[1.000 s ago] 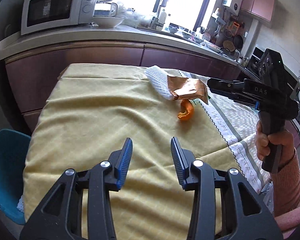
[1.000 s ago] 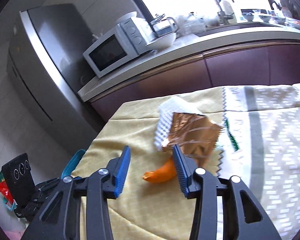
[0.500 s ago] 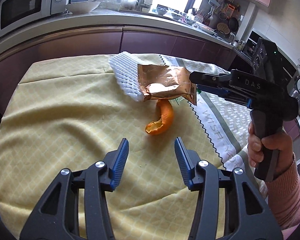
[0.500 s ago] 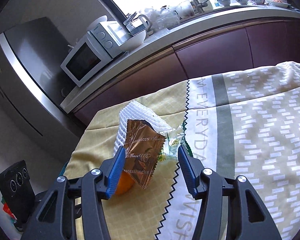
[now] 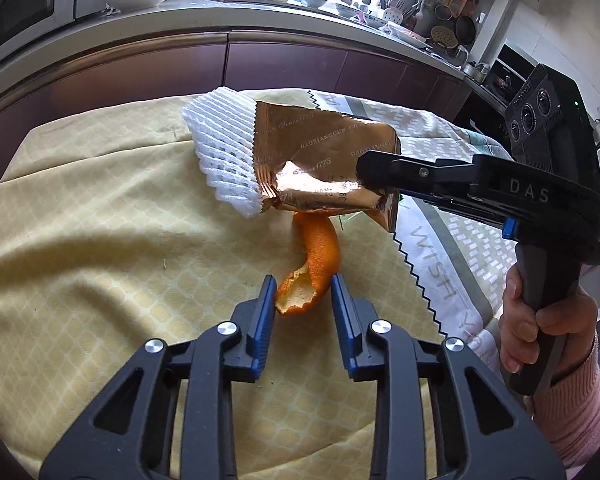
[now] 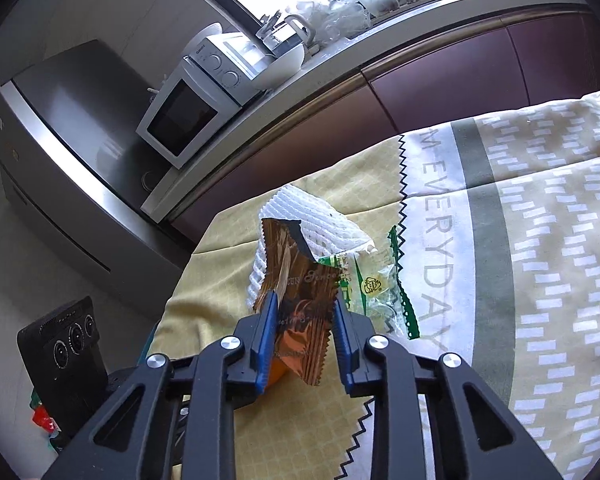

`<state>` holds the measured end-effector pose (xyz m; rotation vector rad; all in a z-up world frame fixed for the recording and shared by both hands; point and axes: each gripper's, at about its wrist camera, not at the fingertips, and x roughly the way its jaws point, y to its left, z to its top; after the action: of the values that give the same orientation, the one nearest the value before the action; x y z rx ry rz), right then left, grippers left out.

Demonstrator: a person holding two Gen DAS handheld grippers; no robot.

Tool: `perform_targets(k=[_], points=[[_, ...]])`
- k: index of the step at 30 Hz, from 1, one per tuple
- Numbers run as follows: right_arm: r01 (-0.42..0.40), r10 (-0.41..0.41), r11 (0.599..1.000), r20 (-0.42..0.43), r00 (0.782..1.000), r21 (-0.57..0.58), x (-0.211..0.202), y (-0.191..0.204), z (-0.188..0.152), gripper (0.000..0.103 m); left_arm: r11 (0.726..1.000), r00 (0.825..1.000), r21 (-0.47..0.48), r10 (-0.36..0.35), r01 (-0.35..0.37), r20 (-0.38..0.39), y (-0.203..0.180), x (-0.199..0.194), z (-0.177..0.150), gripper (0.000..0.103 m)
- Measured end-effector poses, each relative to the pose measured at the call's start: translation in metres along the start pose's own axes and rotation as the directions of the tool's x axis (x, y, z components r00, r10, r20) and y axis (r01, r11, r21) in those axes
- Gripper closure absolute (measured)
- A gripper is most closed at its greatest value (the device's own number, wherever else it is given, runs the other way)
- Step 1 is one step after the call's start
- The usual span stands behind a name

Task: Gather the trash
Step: 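Grasp the brown snack wrapper with the right gripper while the left grasps the orange peel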

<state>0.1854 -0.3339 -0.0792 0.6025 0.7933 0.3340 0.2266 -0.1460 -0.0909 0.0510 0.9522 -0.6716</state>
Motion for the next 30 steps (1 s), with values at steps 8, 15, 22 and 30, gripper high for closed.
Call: perform_targets(k=[8, 15, 22, 30], points=[[-0.029, 0.03, 0.999, 0.028, 0.999, -0.042, -0.015, 0.012, -0.008, 0.086, 1.0, 1.0, -0.003, -0.011, 0.011, 0.028, -0.001, -0.01, -0.008, 0.085], [-0.056, 0.061, 0.995, 0.058, 0.996, -0.084, -0.032, 0.026, -0.019, 0.086, 0.999, 0.996, 0.008, 0.035, -0.036, 0.084, 0.002, -0.043, -0.026, 0.087], [-0.091, 0.098, 0.991, 0.067, 0.993, -0.101, -0.04, 0.039, -0.03, 0.086, 0.996, 0.987, 0.006, 0.087, -0.088, 0.135, 0.007, -0.082, -0.048, 0.088], [-0.142, 0.148, 0.984, 0.049, 0.988, -0.11, -0.038, 0.054, -0.043, 0.086, 0.991, 0.975, -0.042, 0.134, -0.129, 0.174, 0.024, -0.123, -0.076, 0.088]])
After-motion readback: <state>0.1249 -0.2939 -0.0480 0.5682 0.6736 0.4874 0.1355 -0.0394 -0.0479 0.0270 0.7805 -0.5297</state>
